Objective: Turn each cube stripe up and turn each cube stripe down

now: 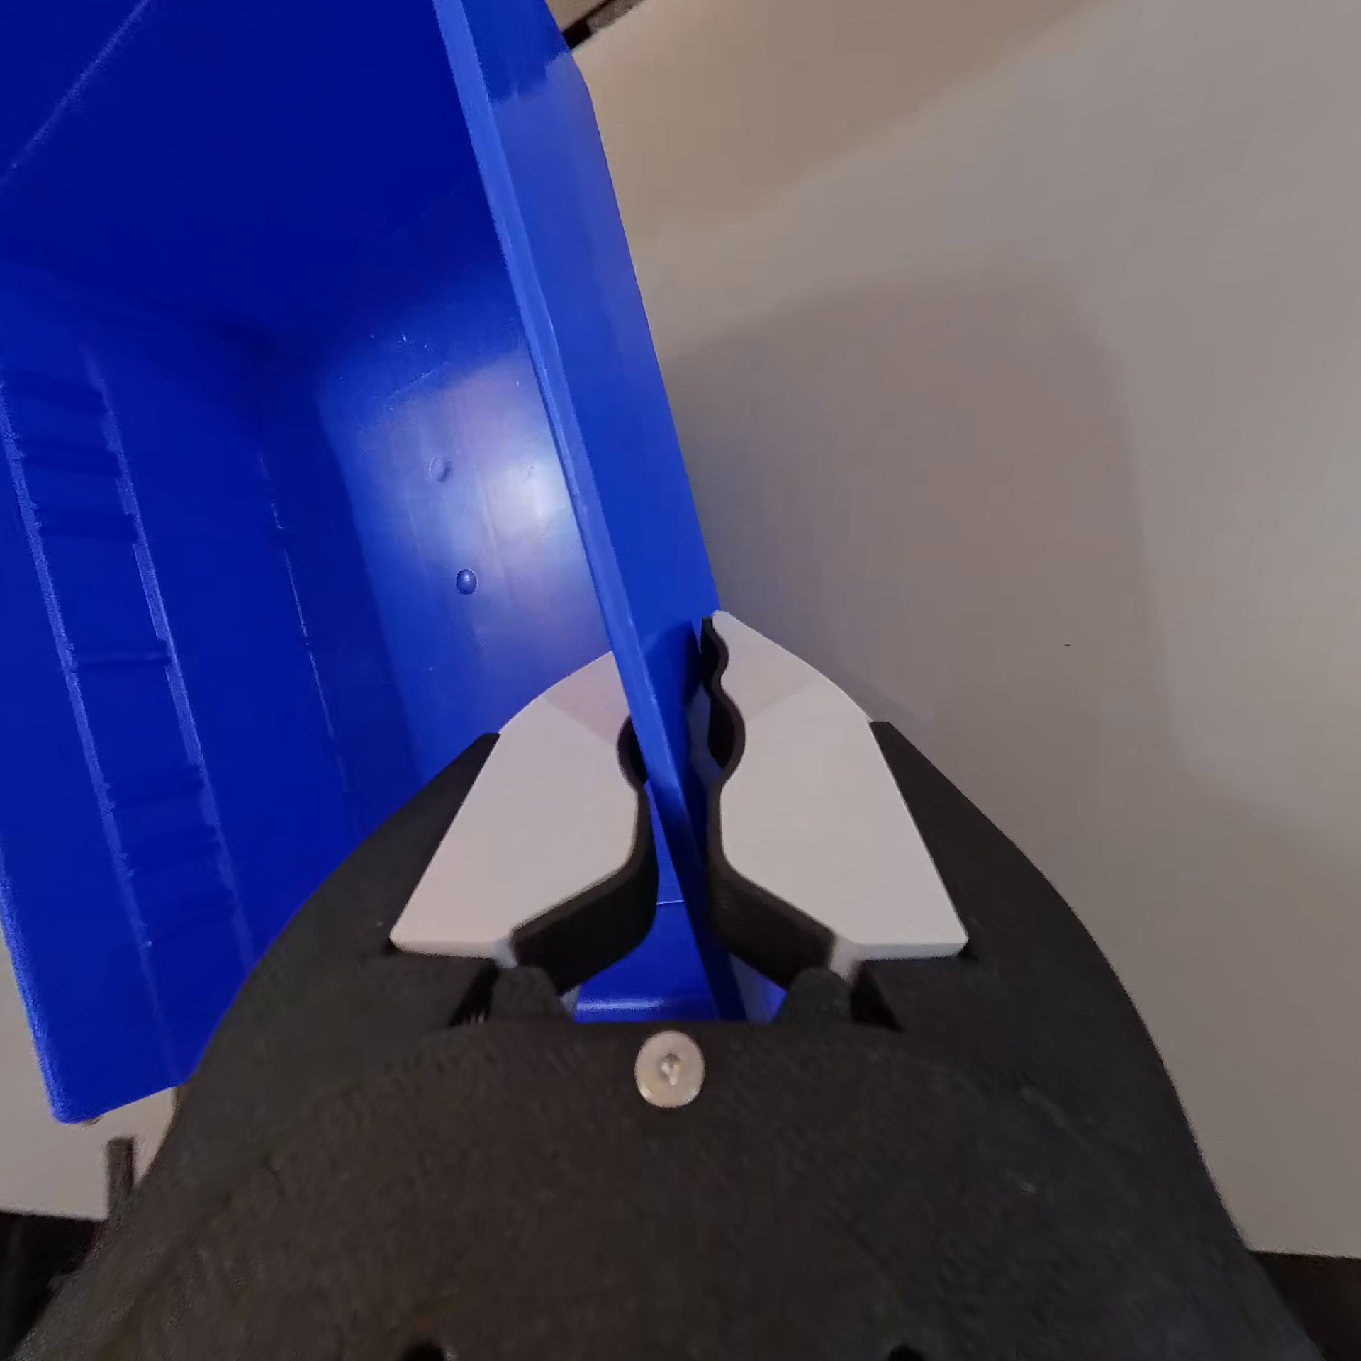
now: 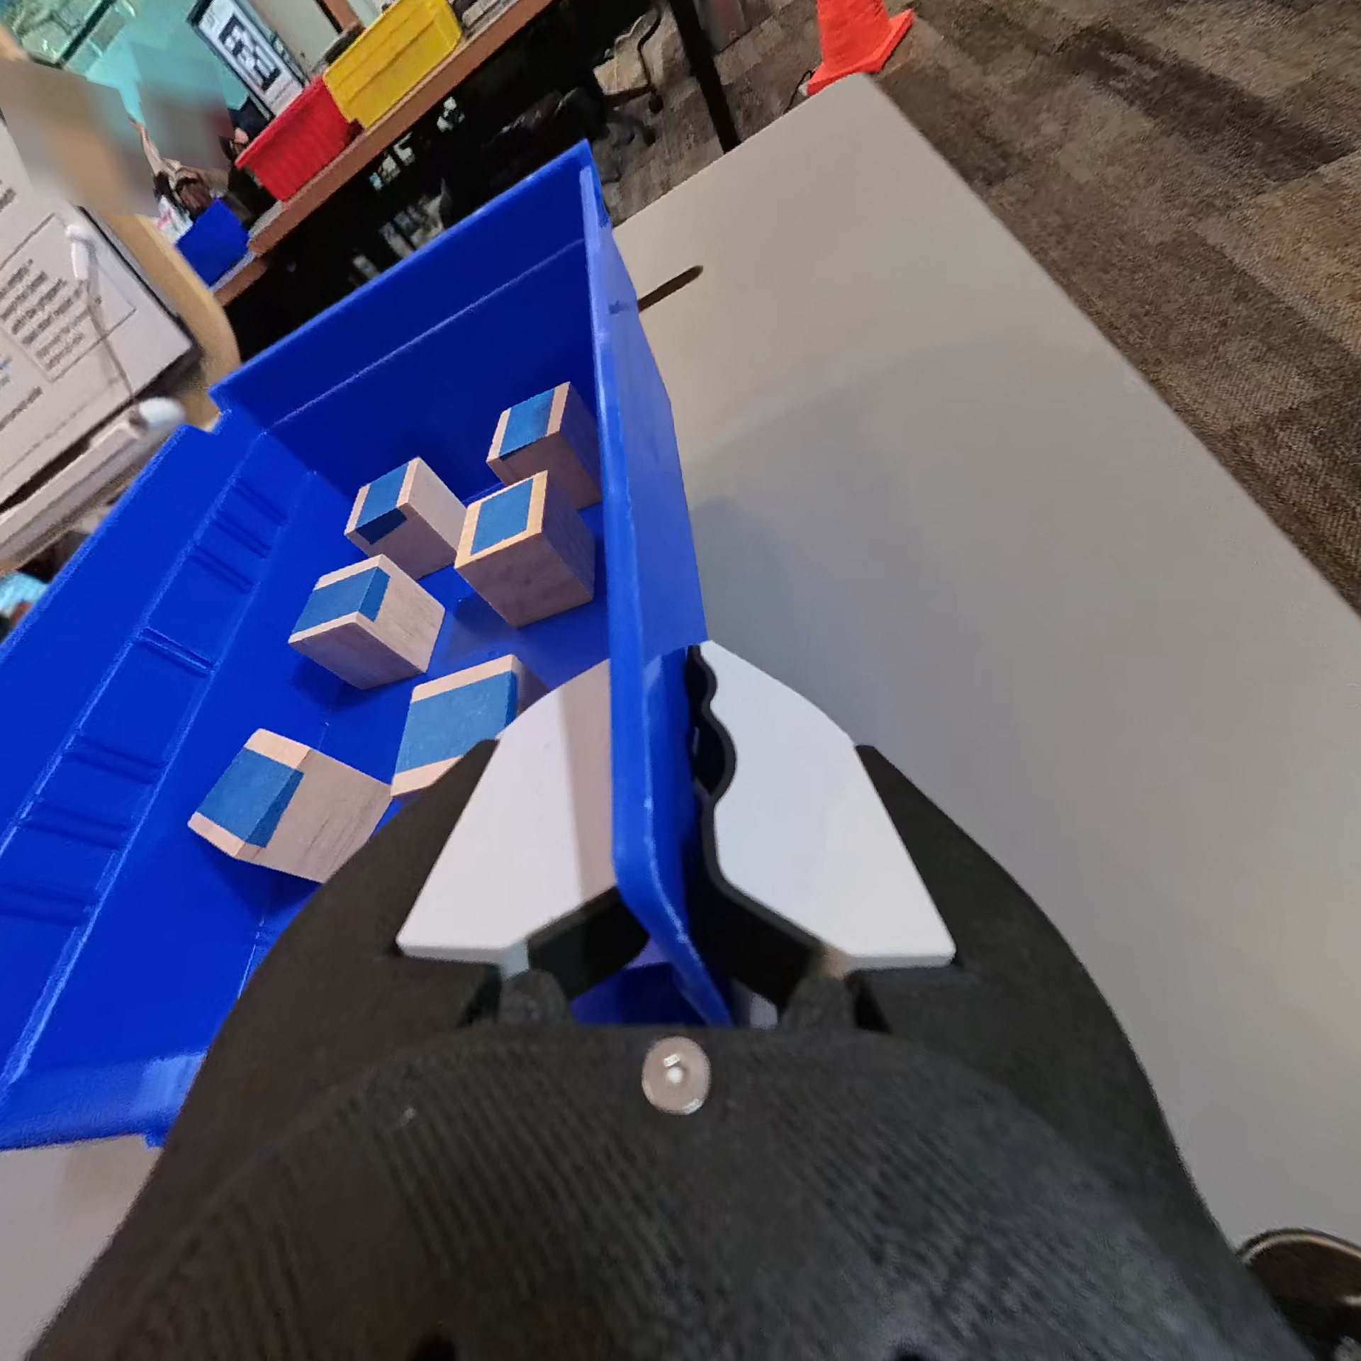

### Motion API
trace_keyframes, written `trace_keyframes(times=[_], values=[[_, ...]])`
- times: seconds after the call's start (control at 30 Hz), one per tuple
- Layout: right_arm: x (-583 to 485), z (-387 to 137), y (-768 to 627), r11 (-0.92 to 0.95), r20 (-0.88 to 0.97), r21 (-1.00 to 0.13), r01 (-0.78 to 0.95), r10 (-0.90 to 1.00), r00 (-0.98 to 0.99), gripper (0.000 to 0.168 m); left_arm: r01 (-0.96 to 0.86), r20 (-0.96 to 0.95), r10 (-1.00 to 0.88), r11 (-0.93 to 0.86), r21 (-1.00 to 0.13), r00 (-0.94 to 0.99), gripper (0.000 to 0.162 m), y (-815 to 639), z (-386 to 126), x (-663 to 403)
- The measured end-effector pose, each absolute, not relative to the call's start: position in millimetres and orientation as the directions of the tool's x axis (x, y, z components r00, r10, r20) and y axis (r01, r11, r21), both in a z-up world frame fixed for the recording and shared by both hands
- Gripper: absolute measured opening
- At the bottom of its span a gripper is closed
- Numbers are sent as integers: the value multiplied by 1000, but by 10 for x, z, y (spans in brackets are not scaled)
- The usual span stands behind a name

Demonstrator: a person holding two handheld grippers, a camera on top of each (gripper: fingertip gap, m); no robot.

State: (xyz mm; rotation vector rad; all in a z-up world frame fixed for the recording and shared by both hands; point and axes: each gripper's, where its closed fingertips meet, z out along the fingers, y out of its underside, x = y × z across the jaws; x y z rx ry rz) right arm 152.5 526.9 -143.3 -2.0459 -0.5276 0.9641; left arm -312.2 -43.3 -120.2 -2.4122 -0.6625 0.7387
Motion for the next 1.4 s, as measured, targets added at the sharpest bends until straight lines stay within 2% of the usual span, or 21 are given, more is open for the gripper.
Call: trace_keyframes(times=[0.17,0.33,0.57,0.77,1.07,1.23,1.3,1.37,1.4], values=[[1320,-1357,4906,-569,-411,-814,116,706,577,7,301,-375,609,-726,-618,699,11,-600,-920,-3158],[935,-1406,4371,-600,-448,-776,194,741,501,7,345,-345,646,-699,-627,681,11,-781,-798,-3185],[96,-1534,3497,-536,-434,-760,368,839,327,7,404,-277,703,-636,-658,655,11,-1068,-753,-3285],[-742,-1567,2944,-474,-419,-775,418,880,222,7,438,-260,764,-574,-692,590,11,-1392,-649,-3392],[-1930,-1712,2031,-474,-407,-808,349,878,251,8,463,-218,828,-484,-743,516,10,-1786,-435,-3472],[-2379,-1797,1393,-468,-361,-794,389,877,318,9,466,-234,850,-466,-753,472,10,-1958,-374,-3495],[-2512,-1795,1102,-500,-385,-769,398,860,336,19,459,-225,864,-440,-772,450,10,-2021,-331,-3513],[-2647,-1733,727,-520,-441,-747,414,854,276,53,458,-222,875,-423,-782,430,10,-2095,-300,-3514],[-2698,-1718,584,-514,-442,-745,424,857,263,59,463,-225,878,-422,-780,422,10,-2135,-296,-3506]])
